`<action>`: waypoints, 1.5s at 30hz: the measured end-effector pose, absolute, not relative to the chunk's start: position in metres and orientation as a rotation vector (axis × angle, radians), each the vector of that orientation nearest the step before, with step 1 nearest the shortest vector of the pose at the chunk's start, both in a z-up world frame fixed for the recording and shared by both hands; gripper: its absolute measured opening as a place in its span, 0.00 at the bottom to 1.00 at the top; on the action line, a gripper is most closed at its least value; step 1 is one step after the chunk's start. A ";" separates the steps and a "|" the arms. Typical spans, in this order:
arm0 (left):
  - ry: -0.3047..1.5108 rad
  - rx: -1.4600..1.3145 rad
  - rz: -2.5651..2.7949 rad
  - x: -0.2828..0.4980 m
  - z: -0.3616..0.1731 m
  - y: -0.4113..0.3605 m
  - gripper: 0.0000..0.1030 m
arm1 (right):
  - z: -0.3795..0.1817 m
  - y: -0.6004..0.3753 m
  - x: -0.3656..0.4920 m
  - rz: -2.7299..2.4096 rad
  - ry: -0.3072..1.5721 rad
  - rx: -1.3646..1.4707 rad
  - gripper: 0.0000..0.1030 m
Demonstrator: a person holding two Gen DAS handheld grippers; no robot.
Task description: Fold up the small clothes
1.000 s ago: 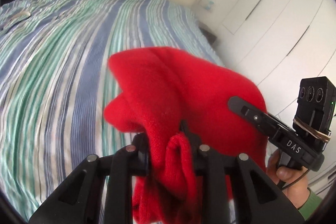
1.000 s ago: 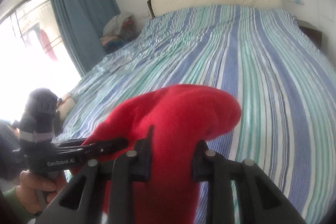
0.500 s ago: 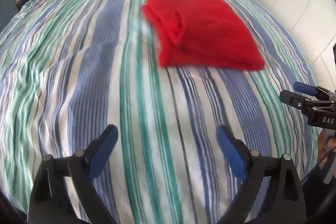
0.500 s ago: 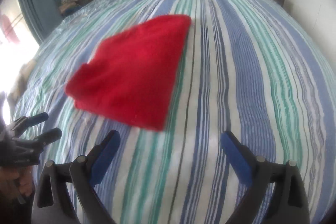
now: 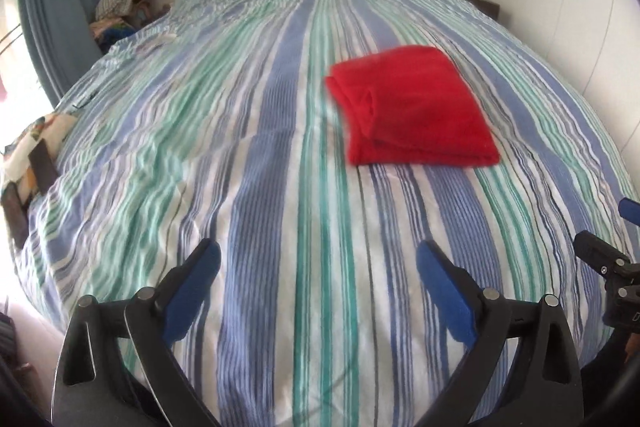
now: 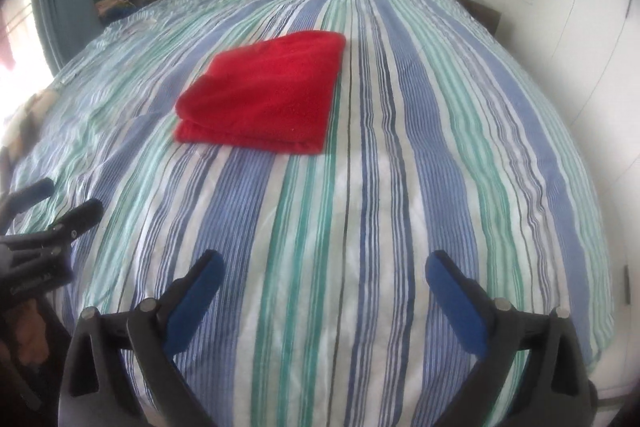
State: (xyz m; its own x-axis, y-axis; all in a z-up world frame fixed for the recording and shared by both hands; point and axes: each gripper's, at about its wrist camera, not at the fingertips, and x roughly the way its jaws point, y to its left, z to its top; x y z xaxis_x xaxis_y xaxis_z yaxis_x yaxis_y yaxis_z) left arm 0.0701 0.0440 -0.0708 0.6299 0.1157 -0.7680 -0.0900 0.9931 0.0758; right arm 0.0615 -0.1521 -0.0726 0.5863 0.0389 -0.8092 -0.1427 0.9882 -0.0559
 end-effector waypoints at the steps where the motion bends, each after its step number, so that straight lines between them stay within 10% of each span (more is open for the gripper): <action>1: 0.879 0.037 0.142 0.070 -0.069 0.046 0.96 | -0.067 -0.151 0.060 0.103 0.925 -0.128 0.97; 45: 0.840 0.032 0.178 0.051 0.025 0.030 1.00 | 0.053 -0.154 0.031 0.147 0.800 -0.071 1.00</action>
State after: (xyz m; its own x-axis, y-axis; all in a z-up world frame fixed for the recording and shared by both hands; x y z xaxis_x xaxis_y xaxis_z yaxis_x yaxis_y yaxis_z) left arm 0.0510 0.0303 0.0246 0.6538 0.1695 -0.7374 -0.1441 0.9846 0.0985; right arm 0.0314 -0.1537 0.0530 0.6868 0.1042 -0.7193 -0.1579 0.9874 -0.0078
